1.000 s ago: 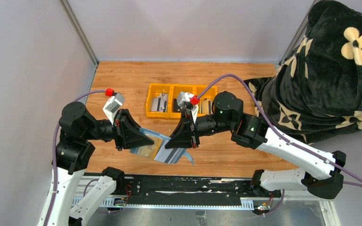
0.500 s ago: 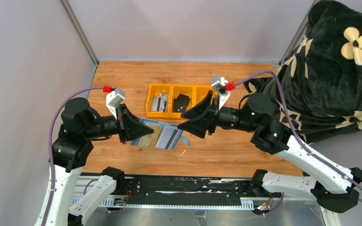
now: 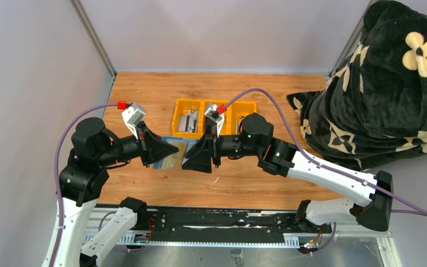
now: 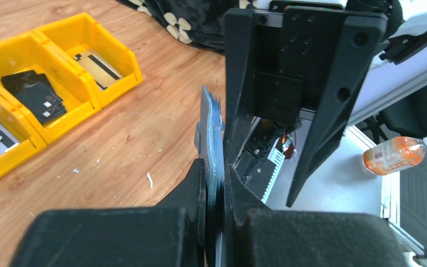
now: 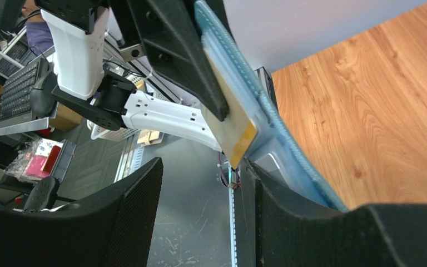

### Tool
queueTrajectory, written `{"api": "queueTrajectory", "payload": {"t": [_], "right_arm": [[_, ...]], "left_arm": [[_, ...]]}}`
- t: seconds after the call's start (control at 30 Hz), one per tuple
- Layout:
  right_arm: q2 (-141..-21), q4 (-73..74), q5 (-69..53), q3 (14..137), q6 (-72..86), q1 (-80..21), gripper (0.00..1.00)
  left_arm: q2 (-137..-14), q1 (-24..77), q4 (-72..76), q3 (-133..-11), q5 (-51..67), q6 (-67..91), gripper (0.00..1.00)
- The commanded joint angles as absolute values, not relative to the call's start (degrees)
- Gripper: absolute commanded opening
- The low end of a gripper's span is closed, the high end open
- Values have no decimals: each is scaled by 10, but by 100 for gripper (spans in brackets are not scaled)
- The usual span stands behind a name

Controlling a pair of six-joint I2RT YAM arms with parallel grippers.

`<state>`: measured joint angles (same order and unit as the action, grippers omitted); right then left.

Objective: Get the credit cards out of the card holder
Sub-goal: Remove the credit card from the card holder.

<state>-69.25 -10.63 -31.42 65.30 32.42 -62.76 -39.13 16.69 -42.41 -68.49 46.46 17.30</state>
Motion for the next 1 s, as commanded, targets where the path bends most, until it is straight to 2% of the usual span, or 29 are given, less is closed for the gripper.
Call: {"api": "queueTrajectory", "payload": {"t": [0.0, 0.33, 0.67, 0.8, 0.97], "right_arm": [[-690, -127, -328, 656, 328, -634, 57], [-691, -45, -264, 680, 271, -634, 58], [-692, 13, -175, 715, 248, -634, 59], [-698, -34, -159, 706, 268, -638, 65], [-714, -74, -120, 699, 295, -649, 66]], "left_arm": [[-385, 169, -406, -698, 505, 194, 0], [-383, 169, -374, -706, 583, 239, 0], [-376, 169, -343, -701, 599, 274, 1], [-370, 169, -325, -689, 594, 291, 2], [-366, 169, -303, -673, 583, 309, 3]]}}
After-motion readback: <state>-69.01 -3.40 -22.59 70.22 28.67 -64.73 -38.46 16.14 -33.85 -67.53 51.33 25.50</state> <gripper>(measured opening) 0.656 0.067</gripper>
